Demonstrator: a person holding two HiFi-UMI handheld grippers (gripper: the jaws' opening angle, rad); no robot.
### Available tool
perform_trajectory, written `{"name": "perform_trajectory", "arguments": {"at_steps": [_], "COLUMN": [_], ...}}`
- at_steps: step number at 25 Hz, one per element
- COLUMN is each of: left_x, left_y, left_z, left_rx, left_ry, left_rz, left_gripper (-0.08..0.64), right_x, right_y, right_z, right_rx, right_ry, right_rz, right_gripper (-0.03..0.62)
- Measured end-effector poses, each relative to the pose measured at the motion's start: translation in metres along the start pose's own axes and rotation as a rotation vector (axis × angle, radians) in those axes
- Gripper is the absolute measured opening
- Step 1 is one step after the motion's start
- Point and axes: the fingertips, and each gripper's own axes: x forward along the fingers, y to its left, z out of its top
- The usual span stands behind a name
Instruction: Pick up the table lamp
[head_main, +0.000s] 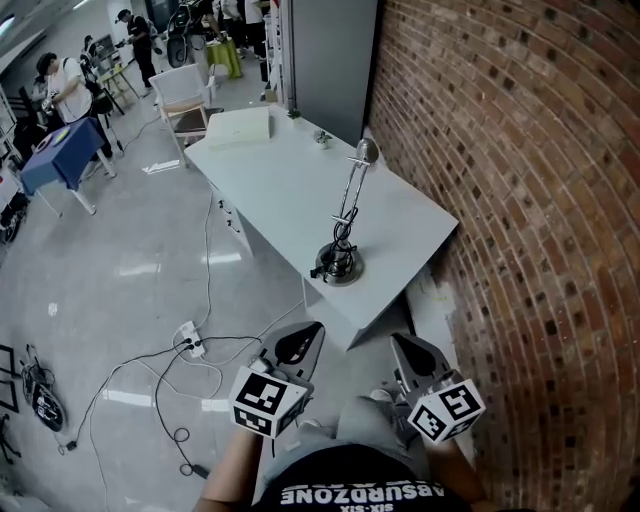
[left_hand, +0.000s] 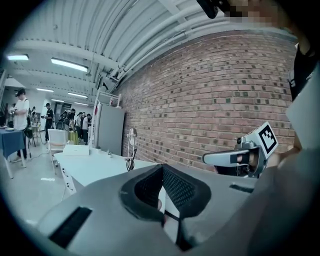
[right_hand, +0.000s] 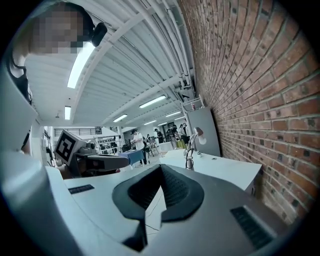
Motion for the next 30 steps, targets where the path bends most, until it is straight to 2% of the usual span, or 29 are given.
{"name": "perform_trajectory", "arguments": {"at_steps": [9,20,25,26,30], "left_x": [0.015,0.07,0.09,0.093,0.107], "left_y": [0.033,0.083,0.097,0.099,0.107], "left_z": [0.003,0.024,0.033,0.034,0.038], "left_rx": [0.003,0.011,-0.016,-0.015,0.01], "left_ry": [0.003,0.007,0.0,-0.001,0.007], "left_rz": [-0.013,-0.016,-0.028,-0.029,-0.041], "left_gripper": [0.006,0.006,0.009,0.018,0.135], "right_x": [0.025,0.093,0.114,0.118,0.134], "right_y": [-0.01,-0.046,-0.066,-0.07,-0.084], "right_z": [0.002,0.027,0.043,0.045,0.053], "right_rx": [0.016,0.014,0.017,0.019,0.033], "right_ry": [-0.007,-0.02,-0.034,-0.035,-0.036], "right_rz": [-0.07,-0.05,-0.041,-0.043,-0.033], "right_gripper": [-0.002,0.0,0.002,0.012,0.095]}}
